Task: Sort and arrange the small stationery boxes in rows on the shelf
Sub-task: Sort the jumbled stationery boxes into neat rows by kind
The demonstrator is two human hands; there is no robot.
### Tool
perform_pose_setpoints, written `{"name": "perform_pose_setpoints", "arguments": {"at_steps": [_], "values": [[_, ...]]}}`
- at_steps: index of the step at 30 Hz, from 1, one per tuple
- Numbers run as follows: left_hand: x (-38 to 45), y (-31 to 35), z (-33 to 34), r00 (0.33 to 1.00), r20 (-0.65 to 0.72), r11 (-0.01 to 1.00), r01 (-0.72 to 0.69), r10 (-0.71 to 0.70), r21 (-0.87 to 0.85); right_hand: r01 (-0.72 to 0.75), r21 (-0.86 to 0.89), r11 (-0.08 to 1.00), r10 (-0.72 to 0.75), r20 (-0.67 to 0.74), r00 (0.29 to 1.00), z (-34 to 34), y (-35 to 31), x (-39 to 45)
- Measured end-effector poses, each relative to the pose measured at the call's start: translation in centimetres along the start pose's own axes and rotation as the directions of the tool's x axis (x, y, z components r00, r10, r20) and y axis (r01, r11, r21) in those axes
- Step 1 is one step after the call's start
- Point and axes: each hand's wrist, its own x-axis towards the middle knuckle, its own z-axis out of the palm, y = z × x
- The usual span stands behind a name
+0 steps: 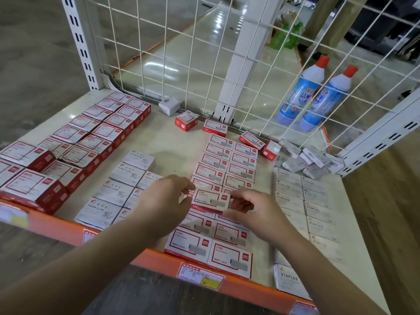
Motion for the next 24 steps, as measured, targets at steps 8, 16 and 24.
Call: {"name": "perform_pose_setpoints", "arguments": {"at_steps": [8,16,24], "values": [[-1.3,-0.2,-0.6,0.996,0.085,0.983,-0.024,0.008,0.182,0.012,-0.082,0.997,-0.004,0.088,0.996,0.5,-0.7,0.5],[-2.8,-0.1,-0.4,0.989,0.145,0.976,-0.006,-0.026,0.219,0.064,-0.066,0.996,-0.06,0.067,0.996,1.3,-1.4,1.0],[-3.5,-0.4,-0.1,0.986,0.126,0.987,0.092,-0.109,0.134,0.016,0.016,1.0,-0.017,0.063,0.998,1.5,-1.0,0.7]]}}
